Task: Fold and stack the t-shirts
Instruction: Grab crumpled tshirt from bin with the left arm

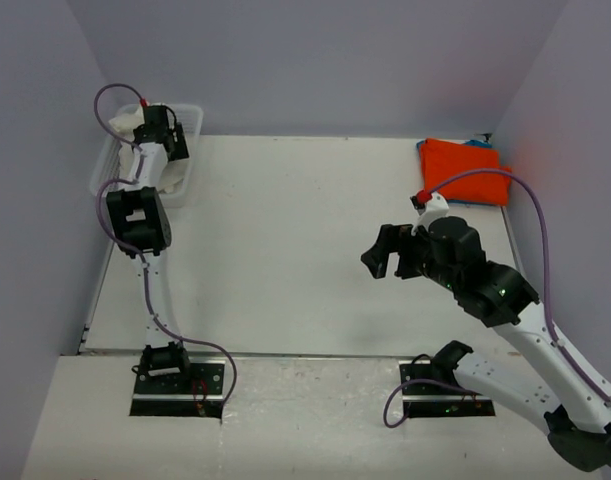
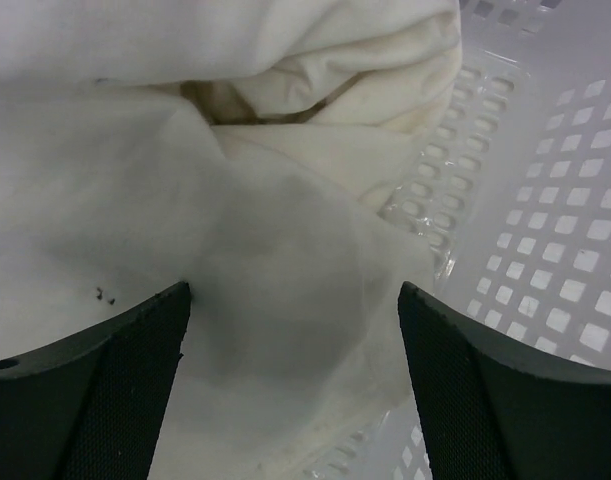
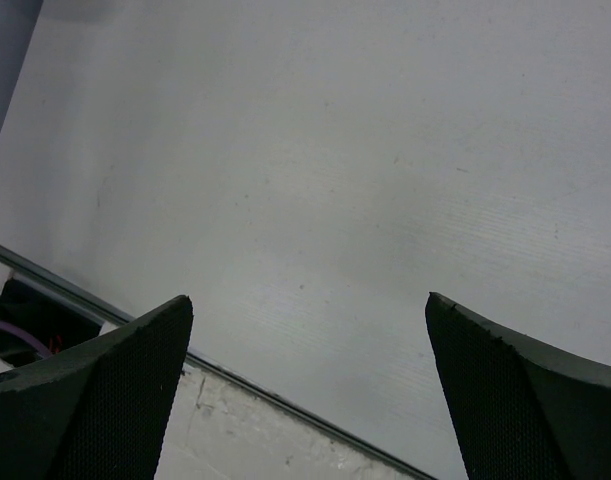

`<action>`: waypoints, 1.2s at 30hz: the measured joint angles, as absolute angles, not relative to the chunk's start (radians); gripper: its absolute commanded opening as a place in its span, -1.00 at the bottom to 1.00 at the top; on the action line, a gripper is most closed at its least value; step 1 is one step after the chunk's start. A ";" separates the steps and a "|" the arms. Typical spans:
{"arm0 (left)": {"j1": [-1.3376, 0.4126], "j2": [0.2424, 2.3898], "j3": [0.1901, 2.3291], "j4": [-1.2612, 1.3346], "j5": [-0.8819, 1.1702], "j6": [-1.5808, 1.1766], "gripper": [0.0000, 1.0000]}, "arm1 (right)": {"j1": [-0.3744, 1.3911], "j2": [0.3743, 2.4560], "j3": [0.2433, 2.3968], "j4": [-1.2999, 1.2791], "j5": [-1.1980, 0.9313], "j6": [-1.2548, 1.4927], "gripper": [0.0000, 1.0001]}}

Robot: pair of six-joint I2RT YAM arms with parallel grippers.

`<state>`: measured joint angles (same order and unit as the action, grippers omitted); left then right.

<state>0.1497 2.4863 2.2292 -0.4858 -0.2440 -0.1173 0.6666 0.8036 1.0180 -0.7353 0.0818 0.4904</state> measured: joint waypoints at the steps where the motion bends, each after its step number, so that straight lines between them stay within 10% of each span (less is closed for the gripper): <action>1: 0.150 2.498 2.239 -0.484 -0.234 -0.116 0.69 | 0.667 0.802 1.025 -0.744 0.078 0.491 0.98; 8: 0.157 2.589 2.312 -0.474 -0.193 -0.112 -0.12 | 0.667 0.796 1.055 -0.740 0.067 0.497 0.98; 11: 0.162 2.581 2.281 -0.440 -0.189 -0.116 -1.00 | 0.667 0.802 1.053 -0.738 0.061 0.506 0.98; 36: 0.094 1.928 2.385 -0.380 0.284 -0.265 -1.00 | 0.701 0.928 0.968 -0.683 0.167 0.574 0.98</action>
<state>0.0940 1.9282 2.3852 -0.3801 0.2836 -0.2646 0.7006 0.9279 0.9684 -0.6827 0.1665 0.5739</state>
